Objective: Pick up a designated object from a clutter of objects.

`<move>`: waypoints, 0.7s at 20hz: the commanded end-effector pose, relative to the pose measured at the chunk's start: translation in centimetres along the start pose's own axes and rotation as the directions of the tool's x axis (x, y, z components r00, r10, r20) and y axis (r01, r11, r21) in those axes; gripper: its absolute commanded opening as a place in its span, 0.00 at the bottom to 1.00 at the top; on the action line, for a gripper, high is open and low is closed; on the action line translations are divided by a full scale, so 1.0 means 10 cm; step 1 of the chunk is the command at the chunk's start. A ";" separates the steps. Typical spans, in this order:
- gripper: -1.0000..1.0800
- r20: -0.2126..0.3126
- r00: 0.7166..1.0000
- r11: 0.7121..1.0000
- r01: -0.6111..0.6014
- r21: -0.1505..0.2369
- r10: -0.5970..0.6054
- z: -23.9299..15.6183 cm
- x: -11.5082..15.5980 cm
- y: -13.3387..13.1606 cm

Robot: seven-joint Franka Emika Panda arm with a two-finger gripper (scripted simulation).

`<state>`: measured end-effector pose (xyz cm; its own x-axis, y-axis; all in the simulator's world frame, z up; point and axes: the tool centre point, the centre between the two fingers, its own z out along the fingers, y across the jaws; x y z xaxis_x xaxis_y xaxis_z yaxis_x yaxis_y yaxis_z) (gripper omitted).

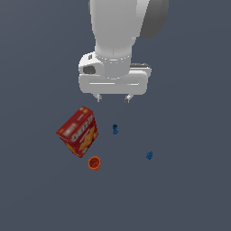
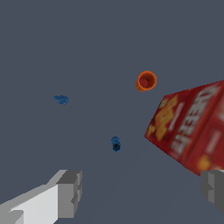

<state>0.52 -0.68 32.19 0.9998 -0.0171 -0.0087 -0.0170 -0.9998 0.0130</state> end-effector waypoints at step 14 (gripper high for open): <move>0.96 -0.011 0.998 0.998 0.054 -0.021 -0.054 -0.10 0.00 -0.26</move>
<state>0.54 1.94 33.21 0.9993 0.0374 0.0020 0.0373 -0.9988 0.0330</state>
